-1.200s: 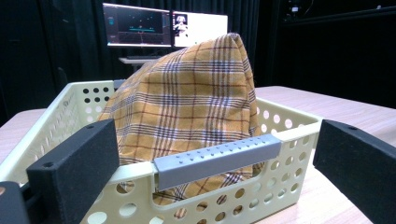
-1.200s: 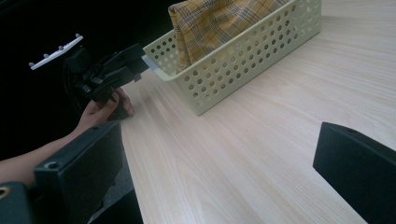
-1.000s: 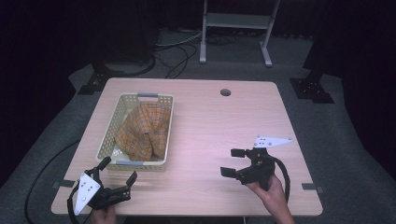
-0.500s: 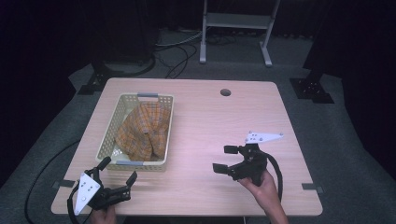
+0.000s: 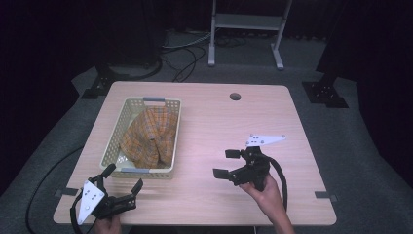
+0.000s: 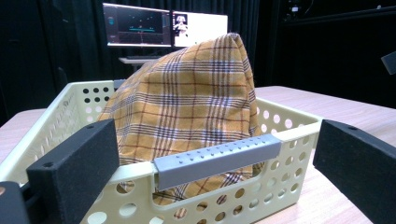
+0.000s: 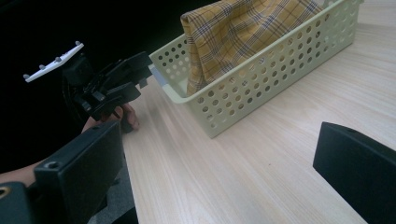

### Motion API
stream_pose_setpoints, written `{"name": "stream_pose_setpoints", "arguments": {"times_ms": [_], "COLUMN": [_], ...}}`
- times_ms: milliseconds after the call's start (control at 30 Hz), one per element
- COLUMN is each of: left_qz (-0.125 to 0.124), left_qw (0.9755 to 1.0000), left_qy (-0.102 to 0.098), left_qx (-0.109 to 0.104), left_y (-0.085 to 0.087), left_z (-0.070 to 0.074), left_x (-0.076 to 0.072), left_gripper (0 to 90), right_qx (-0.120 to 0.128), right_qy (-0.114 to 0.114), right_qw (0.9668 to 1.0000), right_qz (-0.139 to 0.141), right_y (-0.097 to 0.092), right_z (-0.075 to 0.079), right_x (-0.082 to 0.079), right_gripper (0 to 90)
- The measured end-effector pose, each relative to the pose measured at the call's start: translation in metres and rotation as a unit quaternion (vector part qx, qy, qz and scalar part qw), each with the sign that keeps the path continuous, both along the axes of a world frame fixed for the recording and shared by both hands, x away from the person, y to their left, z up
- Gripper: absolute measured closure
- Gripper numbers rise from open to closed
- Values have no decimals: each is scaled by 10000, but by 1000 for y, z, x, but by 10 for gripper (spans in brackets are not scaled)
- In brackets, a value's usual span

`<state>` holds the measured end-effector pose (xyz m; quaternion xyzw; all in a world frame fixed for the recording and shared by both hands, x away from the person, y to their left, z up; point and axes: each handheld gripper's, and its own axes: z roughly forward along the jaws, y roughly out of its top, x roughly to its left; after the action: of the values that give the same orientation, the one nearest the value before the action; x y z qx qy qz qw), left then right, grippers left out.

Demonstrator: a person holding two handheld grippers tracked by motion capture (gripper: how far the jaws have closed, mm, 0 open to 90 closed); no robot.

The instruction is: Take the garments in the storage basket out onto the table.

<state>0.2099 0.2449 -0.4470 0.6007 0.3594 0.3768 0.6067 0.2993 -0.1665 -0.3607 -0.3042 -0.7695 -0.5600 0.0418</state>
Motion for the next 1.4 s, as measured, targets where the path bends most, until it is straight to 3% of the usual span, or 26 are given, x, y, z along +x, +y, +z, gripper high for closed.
{"name": "stream_pose_setpoints", "arguments": {"times_ms": [833,1400], "left_qz": [23,22], "left_qw": [10000,10000], "left_qy": [0,-5], "left_qx": [0,-2], "left_y": [0,0], "left_z": [0,0], "left_x": [0,0], "left_gripper": [1,1], "right_qx": [282,243], "right_qy": [33,58], "right_qw": [9996,9994], "right_qz": [-39,245], "right_y": [23,59], "right_z": [1,6], "right_x": [14,23], "right_gripper": [16,16]}}
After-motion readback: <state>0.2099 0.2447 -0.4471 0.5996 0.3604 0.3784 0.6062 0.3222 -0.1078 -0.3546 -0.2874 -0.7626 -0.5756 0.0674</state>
